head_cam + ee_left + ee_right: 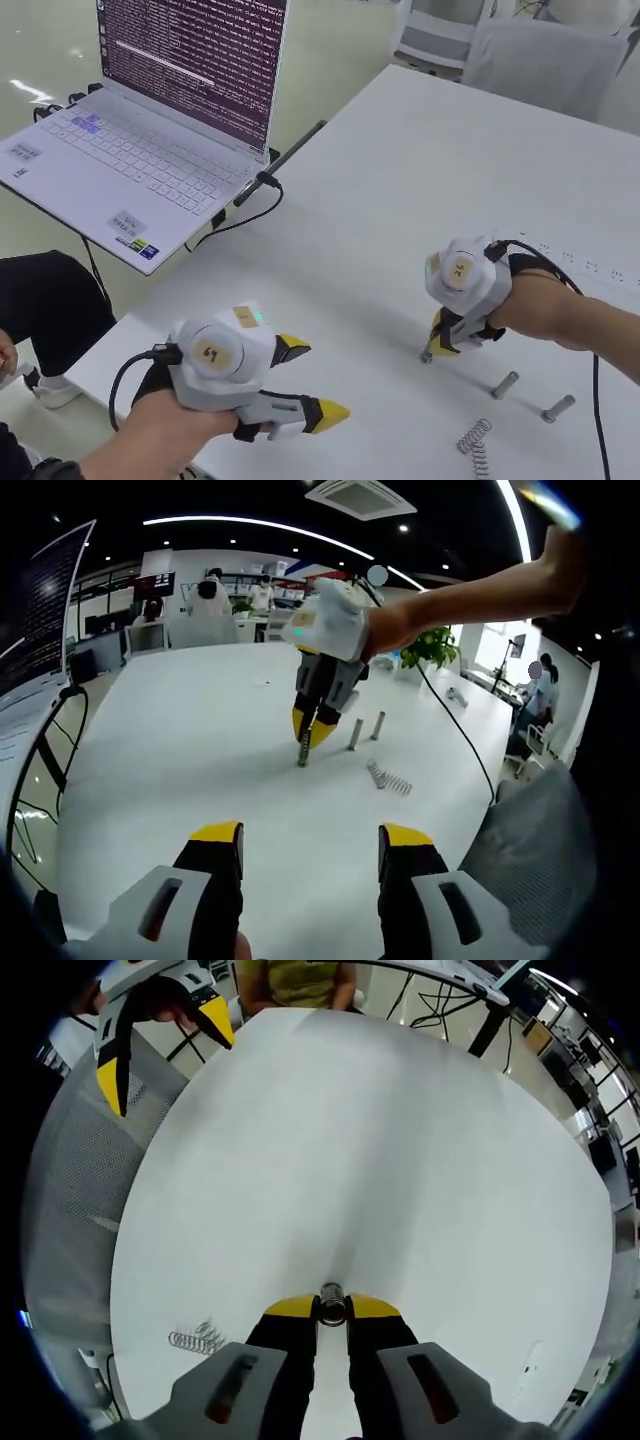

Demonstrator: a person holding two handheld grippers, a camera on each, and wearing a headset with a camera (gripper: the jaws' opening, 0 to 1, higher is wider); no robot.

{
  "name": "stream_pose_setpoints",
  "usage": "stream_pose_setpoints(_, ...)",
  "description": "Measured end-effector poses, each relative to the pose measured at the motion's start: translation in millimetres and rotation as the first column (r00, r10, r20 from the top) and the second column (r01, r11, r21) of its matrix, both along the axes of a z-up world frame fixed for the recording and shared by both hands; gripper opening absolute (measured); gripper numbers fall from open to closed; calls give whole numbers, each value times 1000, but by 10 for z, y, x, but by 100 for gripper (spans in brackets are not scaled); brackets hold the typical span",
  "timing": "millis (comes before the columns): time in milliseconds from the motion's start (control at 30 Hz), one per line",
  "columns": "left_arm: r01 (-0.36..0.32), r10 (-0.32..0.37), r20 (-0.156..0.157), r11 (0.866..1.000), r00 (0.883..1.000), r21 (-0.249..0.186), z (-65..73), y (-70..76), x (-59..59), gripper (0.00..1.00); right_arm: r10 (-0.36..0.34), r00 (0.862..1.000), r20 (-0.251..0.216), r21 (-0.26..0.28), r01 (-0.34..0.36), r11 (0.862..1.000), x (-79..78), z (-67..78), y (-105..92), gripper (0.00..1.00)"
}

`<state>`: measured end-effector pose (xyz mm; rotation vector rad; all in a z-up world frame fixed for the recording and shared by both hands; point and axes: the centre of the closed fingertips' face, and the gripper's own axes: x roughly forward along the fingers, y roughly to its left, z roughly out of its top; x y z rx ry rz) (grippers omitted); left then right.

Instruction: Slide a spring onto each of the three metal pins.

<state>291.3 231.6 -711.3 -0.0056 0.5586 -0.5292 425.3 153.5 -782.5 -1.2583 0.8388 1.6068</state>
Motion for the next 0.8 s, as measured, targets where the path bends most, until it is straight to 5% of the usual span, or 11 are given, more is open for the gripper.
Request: stream_pose_setpoints(800,7,-7,1,1000,1000,5,26,7,-7,49,-41,999,-12,-4,41,999,11,-49,-25,10)
